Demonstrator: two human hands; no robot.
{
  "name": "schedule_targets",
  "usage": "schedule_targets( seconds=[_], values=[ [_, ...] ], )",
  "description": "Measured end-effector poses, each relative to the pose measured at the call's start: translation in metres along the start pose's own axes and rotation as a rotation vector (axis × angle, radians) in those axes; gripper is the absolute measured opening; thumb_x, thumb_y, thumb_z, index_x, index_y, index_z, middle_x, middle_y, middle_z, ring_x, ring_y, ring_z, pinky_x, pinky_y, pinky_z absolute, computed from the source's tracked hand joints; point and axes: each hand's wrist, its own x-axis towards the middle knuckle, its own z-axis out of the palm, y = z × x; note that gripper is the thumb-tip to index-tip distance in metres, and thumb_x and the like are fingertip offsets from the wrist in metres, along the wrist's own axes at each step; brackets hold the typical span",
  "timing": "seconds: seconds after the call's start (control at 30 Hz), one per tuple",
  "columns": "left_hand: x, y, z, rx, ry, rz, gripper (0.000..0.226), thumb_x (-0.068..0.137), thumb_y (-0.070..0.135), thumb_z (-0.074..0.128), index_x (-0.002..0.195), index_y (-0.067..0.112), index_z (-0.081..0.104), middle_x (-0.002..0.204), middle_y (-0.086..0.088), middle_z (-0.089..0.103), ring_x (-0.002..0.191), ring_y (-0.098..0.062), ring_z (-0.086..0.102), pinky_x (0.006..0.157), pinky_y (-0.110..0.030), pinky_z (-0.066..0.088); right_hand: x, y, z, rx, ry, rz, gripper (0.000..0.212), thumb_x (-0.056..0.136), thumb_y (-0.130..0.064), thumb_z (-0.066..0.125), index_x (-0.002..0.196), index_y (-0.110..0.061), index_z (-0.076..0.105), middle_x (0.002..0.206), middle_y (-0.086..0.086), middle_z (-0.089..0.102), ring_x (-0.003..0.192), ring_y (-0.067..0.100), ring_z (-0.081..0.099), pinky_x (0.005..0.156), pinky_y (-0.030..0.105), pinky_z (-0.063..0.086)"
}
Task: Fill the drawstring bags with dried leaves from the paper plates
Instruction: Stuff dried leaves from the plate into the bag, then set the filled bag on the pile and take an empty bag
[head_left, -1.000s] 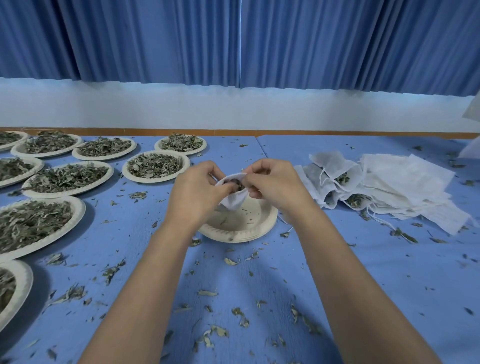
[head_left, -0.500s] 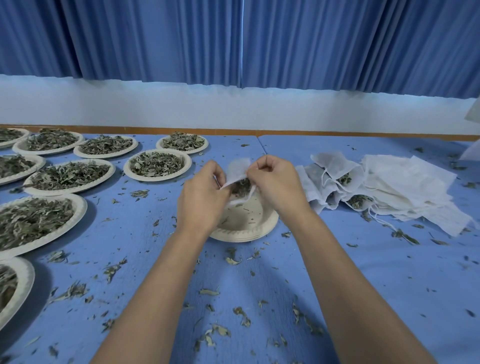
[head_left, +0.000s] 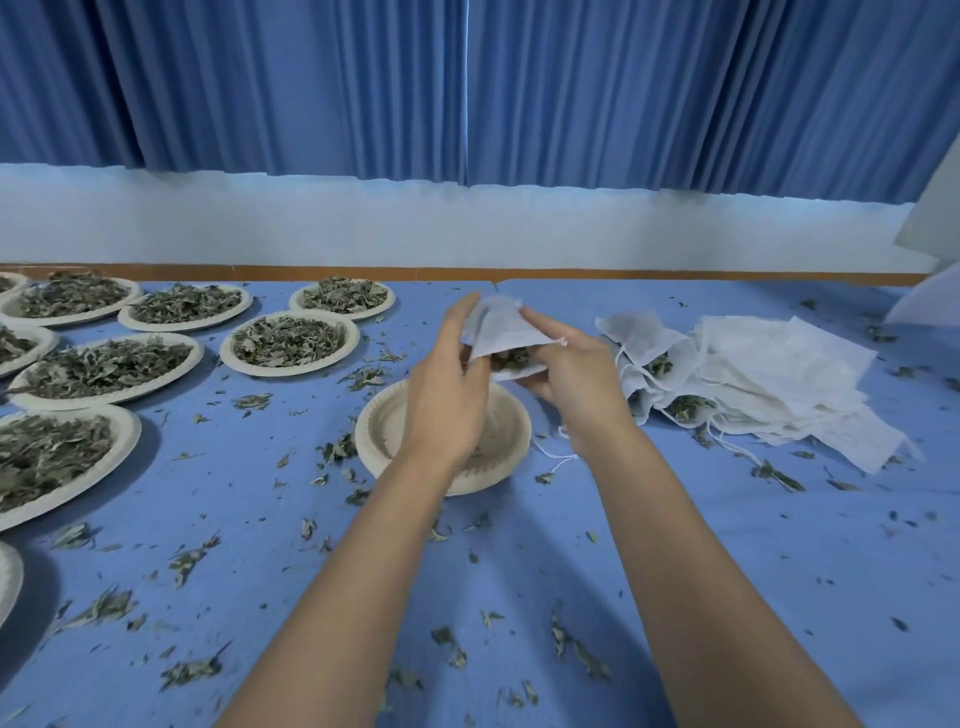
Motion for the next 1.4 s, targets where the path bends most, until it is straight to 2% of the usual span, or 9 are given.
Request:
schedule_targets(
  seconds=[0.13, 0.27, 0.5, 0.67, 0.8, 0.93, 1.03, 1.23, 1.4],
  values=[
    [0.015, 0.017, 0.045, -0.15, -0.078, -0.114, 0.046, 0.097, 0.01, 0.039, 0.138, 0.028, 0.048, 0.125, 0.002, 0.062, 0.109, -0.018, 0.058, 0.094, -0.038, 0.049, 0.016, -0.007, -0.03, -0.422, 0.199, -0.204, 0.056, 0.083, 0.008, 0.038, 0.122, -0.022, 0.063, 0.109, -0.004, 0.067, 0.091, 0.017, 0.061, 0.078, 0.014, 0.047],
    [0.018, 0.018, 0.095, -0.117, -0.277, -0.21, 0.053, 0.102, 0.019, 0.032, 0.15, 0.034, 0.018, 0.09, 0.018, 0.053, 0.081, -0.005, 0.056, 0.065, -0.013, 0.043, 0.038, -0.008, -0.06, -0.803, 0.253, -0.304, 0.054, 0.082, 0.008, 0.044, 0.131, -0.014, 0.054, 0.131, 0.008, 0.056, 0.12, 0.023, 0.051, 0.094, 0.024, 0.039],
    [0.011, 0.0, 0.123, 0.403, -0.424, -0.098, 0.062, 0.101, 0.028, 0.031, 0.152, 0.017, -0.002, 0.159, -0.005, 0.013, 0.147, -0.021, -0.001, 0.115, -0.054, 0.015, 0.05, 0.019, -0.087, -1.31, 0.253, -0.382, 0.052, 0.084, -0.002, 0.048, 0.136, -0.01, 0.048, 0.126, 0.012, 0.059, 0.115, 0.032, 0.044, 0.09, 0.034, 0.039],
    [0.012, -0.004, 0.122, 0.362, -0.399, -0.108, 0.063, 0.097, 0.02, 0.039, 0.152, 0.012, 0.009, 0.16, -0.005, 0.01, 0.147, -0.021, 0.0, 0.118, -0.046, 0.012, 0.049, 0.025, -0.088, -1.301, 0.233, -0.389, 0.055, 0.085, -0.008, 0.049, 0.139, -0.015, 0.047, 0.127, 0.001, 0.06, 0.115, 0.027, 0.037, 0.088, 0.029, 0.039],
    [0.008, 0.007, 0.115, 0.046, -0.224, -0.125, 0.041, 0.074, 0.018, 0.044, 0.114, 0.011, 0.052, 0.114, 0.001, 0.055, 0.117, -0.024, 0.043, 0.104, -0.047, 0.034, 0.05, 0.019, -0.088, -1.087, 0.246, -0.343, 0.05, 0.083, -0.01, 0.047, 0.131, -0.018, 0.056, 0.126, 0.003, 0.06, 0.117, 0.029, 0.042, 0.093, 0.033, 0.041],
    [0.002, 0.022, 0.12, -0.039, -0.134, -0.008, 0.05, 0.085, 0.003, 0.045, 0.135, 0.014, 0.045, 0.141, 0.001, 0.047, 0.139, -0.01, 0.023, 0.119, -0.03, -0.001, 0.041, 0.01, -0.085, -0.66, 0.531, -0.523, 0.038, 0.075, -0.017, 0.041, 0.104, -0.019, 0.066, 0.108, -0.008, 0.062, 0.09, 0.011, 0.055, 0.077, 0.022, 0.042],
    [-0.001, 0.033, 0.13, -0.07, -0.11, 0.09, 0.051, 0.085, -0.001, 0.042, 0.131, 0.016, 0.051, 0.129, 0.005, 0.056, 0.126, -0.011, 0.042, 0.114, -0.034, 0.028, 0.041, 0.005, -0.1, -0.518, 0.686, -0.57, 0.027, 0.078, -0.014, 0.042, 0.097, -0.022, 0.059, 0.103, -0.01, 0.054, 0.086, 0.012, 0.053, 0.072, 0.02, 0.037],
    [-0.015, 0.043, 0.154, -0.048, -0.158, 0.199, 0.038, 0.083, -0.002, 0.043, 0.11, 0.016, 0.063, 0.123, 0.006, 0.061, 0.105, -0.021, 0.059, 0.087, -0.034, 0.047, 0.051, 0.011, -0.172, -1.204, 0.676, -0.028, 0.03, 0.094, -0.019, 0.042, 0.114, -0.012, 0.063, 0.15, 0.008, 0.034, 0.139, 0.029, 0.018, 0.111, 0.038, 0.018],
    [-0.019, 0.039, 0.169, -0.137, -0.195, 0.084, 0.039, 0.08, -0.003, 0.041, 0.091, 0.027, 0.064, 0.103, 0.006, 0.067, 0.072, -0.025, 0.051, 0.066, -0.032, 0.043, 0.045, 0.019, -0.186, -1.26, 0.62, 0.0, 0.025, 0.093, -0.014, 0.039, 0.093, -0.008, 0.062, 0.116, 0.019, 0.062, 0.116, 0.035, 0.049, 0.106, 0.046, 0.032]
  ],
)
